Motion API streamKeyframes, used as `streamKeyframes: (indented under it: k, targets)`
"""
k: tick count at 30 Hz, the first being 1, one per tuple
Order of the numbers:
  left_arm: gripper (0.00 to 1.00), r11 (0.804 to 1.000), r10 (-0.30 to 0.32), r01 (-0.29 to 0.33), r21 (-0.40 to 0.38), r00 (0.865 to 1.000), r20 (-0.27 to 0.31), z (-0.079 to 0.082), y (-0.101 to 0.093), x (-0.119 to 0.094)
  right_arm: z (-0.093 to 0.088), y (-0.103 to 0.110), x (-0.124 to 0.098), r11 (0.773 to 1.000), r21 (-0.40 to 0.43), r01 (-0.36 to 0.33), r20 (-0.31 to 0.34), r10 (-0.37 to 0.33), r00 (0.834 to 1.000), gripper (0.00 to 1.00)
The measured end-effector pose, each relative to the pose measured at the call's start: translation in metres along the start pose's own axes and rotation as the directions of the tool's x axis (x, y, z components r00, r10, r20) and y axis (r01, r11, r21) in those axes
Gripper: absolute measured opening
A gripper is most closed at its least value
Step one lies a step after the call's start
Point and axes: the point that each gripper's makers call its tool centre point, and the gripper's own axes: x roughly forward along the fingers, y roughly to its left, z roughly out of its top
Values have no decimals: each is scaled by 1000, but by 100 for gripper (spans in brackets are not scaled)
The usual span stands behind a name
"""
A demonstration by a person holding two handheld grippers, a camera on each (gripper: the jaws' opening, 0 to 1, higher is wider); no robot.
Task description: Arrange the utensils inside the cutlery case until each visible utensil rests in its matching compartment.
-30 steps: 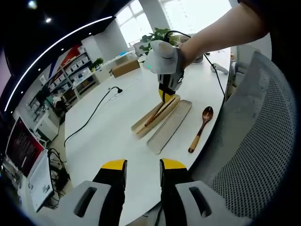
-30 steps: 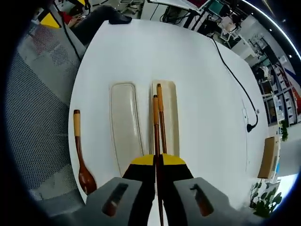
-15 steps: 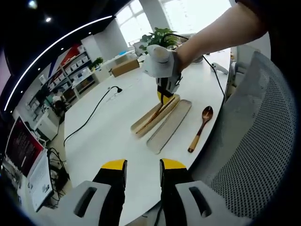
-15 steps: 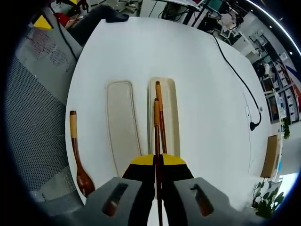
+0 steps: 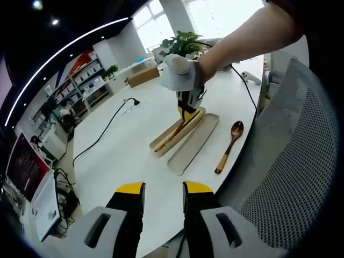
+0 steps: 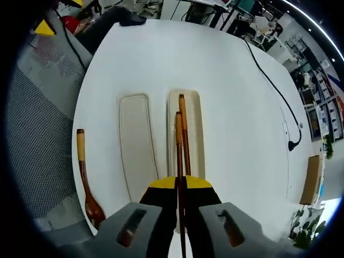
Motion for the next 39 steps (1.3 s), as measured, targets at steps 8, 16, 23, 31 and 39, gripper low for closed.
streamKeyframes:
  k: [8,16,23,31,39]
  targets:
    - [28,1000,0,0,-2,1000,0,0,0,0,0,-1,7,1000,-5,-13,-12,13,1000,0]
    - [28,1000,-2,2,-2,1000,-4,-1,0,0,0,-2,16,1000,-20,-19,-18,18,1000,0]
    - [28,1000,-14,14,1,1000,-8,-1,-2,1,5,-2,19,999,-26,-24,-17,23,1000,0]
    - [28,1000,-14,14,3,1000,-4,0,-2,1,2,-5,26,999,-25,-27,-18,26,999,0]
    - [28,1000,-24,24,5,1000,-12,-1,-4,2,4,-4,32,999,-13,-31,-7,31,999,0]
